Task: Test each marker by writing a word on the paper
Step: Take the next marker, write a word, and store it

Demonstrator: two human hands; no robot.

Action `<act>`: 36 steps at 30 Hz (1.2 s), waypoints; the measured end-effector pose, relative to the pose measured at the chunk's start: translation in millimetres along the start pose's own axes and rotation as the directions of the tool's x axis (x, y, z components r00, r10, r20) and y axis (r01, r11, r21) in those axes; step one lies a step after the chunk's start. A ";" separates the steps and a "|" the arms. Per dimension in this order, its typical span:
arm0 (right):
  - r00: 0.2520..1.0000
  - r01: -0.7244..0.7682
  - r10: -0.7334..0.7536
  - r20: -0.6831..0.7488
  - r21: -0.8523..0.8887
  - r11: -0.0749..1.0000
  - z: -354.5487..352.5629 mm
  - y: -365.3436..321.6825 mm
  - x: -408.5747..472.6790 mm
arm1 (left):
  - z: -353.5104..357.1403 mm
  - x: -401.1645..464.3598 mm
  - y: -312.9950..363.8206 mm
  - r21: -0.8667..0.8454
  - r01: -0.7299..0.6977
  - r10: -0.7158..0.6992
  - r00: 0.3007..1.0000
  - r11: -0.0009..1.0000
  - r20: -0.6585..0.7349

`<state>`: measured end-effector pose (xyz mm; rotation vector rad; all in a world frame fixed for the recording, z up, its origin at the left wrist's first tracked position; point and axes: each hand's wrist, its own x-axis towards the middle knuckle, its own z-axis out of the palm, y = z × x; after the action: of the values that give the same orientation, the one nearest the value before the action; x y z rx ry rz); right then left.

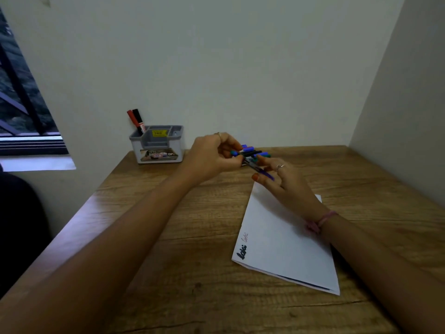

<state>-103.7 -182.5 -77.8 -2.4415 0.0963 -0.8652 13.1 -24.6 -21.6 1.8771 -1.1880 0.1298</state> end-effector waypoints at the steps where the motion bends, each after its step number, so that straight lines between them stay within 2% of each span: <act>1: 0.999 0.027 -0.027 -0.028 0.002 1.000 -0.8 -1.1 -0.6 | -1.6 -1.8 10.0 -0.020 -0.023 0.023 0.999 1.000 0.027; 3: 0.996 0.056 -0.050 -0.079 0.071 0.996 -2.6 -6.4 -2.2 | -2.6 -5.3 24.7 -0.075 -0.066 0.071 0.996 0.995 0.061; 5: 0.995 0.022 0.007 -0.098 0.298 0.954 -6.8 -14.3 -2.4 | -0.5 -12.7 28.5 -0.183 -0.029 0.041 0.997 0.983 0.062; 7: 0.991 -0.044 0.110 -0.073 0.606 0.794 -15.8 -26.3 -4.9 | 7.1 -27.2 24.3 -0.274 0.128 -0.098 0.988 0.953 0.122; 9: 0.979 -0.140 0.205 0.023 0.802 0.580 -22.9 -38.7 -8.0 | 17.0 -40.4 19.8 -0.253 0.245 -0.170 0.943 0.936 0.287; 10: 0.971 -0.195 0.224 0.087 0.827 0.527 -23.9 -43.3 -9.2 | 22.2 -44.5 20.3 -0.245 0.256 -0.155 0.916 0.935 0.369; 12: 0.962 -0.261 0.215 0.170 0.808 0.528 -22.7 -50.5 -11.2 | 31.0 -48.1 27.5 -0.375 0.276 -0.093 0.894 0.885 0.439; 14: 0.954 -0.292 0.218 0.206 0.802 0.521 -21.1 -53.1 -12.3 | 36.7 -47.0 34.0 -0.574 0.362 -0.077 0.885 0.734 0.459; 16: 0.952 -0.296 0.214 0.217 0.826 0.480 -20.2 -52.6 -12.0 | 41.7 -50.7 34.9 -0.702 0.418 -0.081 0.884 0.576 0.460; 17: 0.952 -0.296 0.208 0.223 0.838 0.459 -20.1 -52.2 -11.7 | 44.3 -52.6 34.0 -0.732 0.431 -0.104 0.888 0.528 0.448; 19: 0.954 -0.290 0.198 0.225 0.859 0.423 -18.5 -51.0 -11.2 | 48.2 -54.9 33.2 -0.751 0.429 -0.151 0.899 0.502 0.412; 26: 0.956 -0.280 0.186 0.225 0.888 0.365 -14.8 -45.3 -12.8 | 58.4 -54.0 28.9 -0.745 0.396 -0.185 0.917 0.537 0.355; 29: 0.962 -0.264 0.170 0.214 0.889 0.373 -15.8 -43.5 -12.5 | 57.4 -51.8 28.5 -0.683 0.421 -0.182 0.900 0.597 0.395; 31: 0.966 -0.243 0.174 0.191 0.900 0.362 -15.6 -42.3 -12.2 | 52.4 -49.4 21.2 -0.622 0.444 -0.144 0.870 0.645 0.472; 33: 0.959 -0.240 0.223 0.174 0.918 0.316 -16.4 -39.2 -11.3 | 40.0 -49.8 7.8 -0.514 0.449 -0.102 0.817 0.731 0.568; 35: 0.932 -0.264 0.318 0.174 0.927 0.267 -19.0 -32.5 -9.5 | 24.5 -51.1 -8.8 -0.249 0.322 -0.124 0.803 0.913 0.583; 36: 0.916 -0.279 0.360 0.176 0.925 0.258 -20.3 -28.2 -8.9 | 19.8 -50.6 -15.2 -0.100 0.240 -0.142 0.810 0.966 0.569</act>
<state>-126.0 -165.9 -55.2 -1.1673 0.0773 -0.5410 -9.1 -2.3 -68.4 1.9273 -1.3243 -0.6624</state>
